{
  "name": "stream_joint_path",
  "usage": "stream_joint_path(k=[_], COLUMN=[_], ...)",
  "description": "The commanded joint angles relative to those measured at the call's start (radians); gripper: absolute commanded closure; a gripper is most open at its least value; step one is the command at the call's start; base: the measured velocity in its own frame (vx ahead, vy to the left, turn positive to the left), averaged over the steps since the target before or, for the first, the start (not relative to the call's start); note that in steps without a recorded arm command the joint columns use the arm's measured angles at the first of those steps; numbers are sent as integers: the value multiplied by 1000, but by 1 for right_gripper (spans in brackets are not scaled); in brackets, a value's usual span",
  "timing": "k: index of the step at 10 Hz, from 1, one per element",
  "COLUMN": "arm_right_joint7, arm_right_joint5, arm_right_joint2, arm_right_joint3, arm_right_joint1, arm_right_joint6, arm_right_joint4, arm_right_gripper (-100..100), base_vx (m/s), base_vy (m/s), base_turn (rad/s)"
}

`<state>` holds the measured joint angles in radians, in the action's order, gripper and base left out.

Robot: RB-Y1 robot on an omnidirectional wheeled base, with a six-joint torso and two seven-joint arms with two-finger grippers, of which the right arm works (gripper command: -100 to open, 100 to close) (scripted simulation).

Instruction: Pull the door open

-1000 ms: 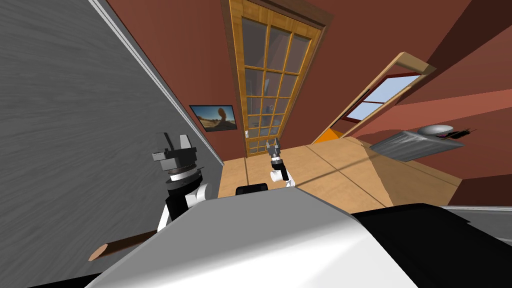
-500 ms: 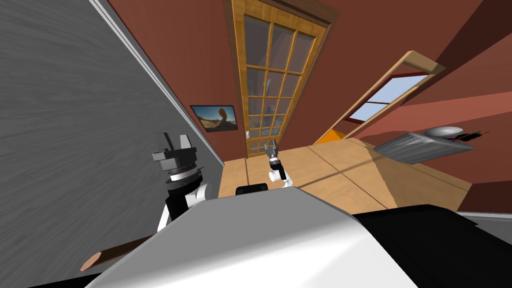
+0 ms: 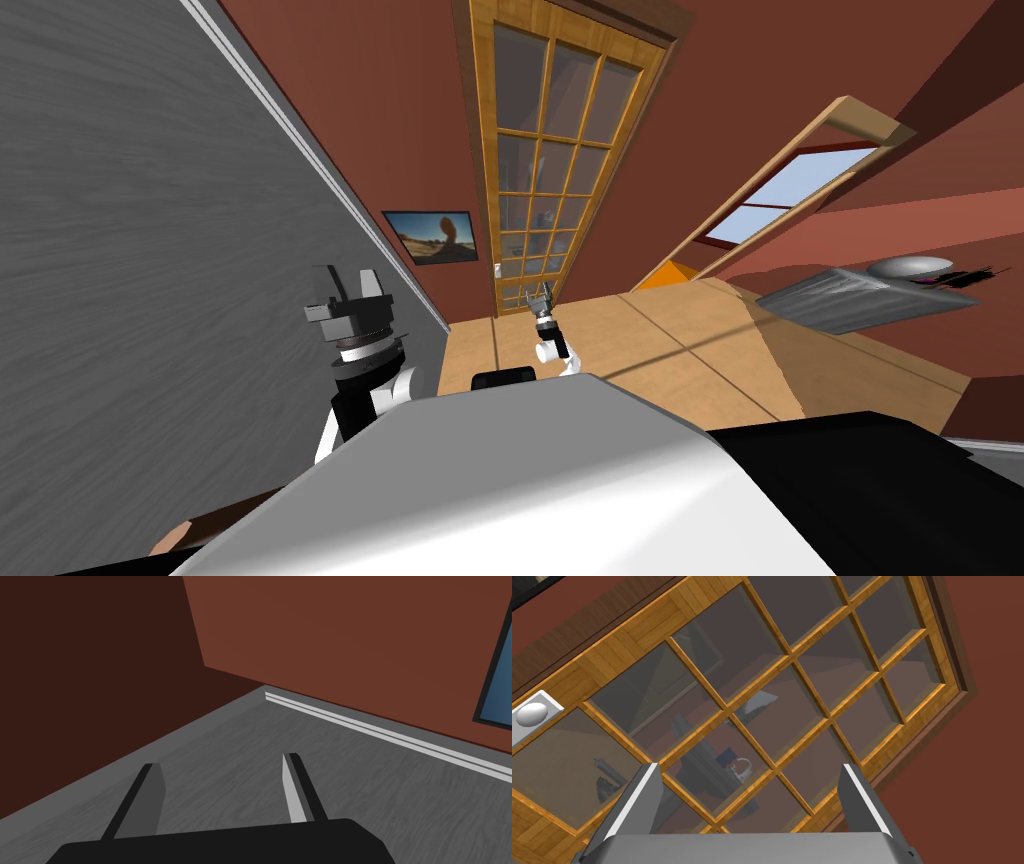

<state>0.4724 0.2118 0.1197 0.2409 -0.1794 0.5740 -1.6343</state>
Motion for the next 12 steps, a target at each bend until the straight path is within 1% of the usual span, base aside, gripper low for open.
stream_joint_path(k=[1, 12], arm_right_joint7=[29, 223], arm_right_joint5=[16, 128], arm_right_joint2=[2, 22], arm_right_joint3=[10, 72], arm_right_joint1=[14, 107], arm_right_joint6=[14, 91], arm_right_joint4=[39, 282], arm_right_gripper=[-100, -100], base_vx=[57, 54], base_vy=[17, 24], base_turn=[30, 31])
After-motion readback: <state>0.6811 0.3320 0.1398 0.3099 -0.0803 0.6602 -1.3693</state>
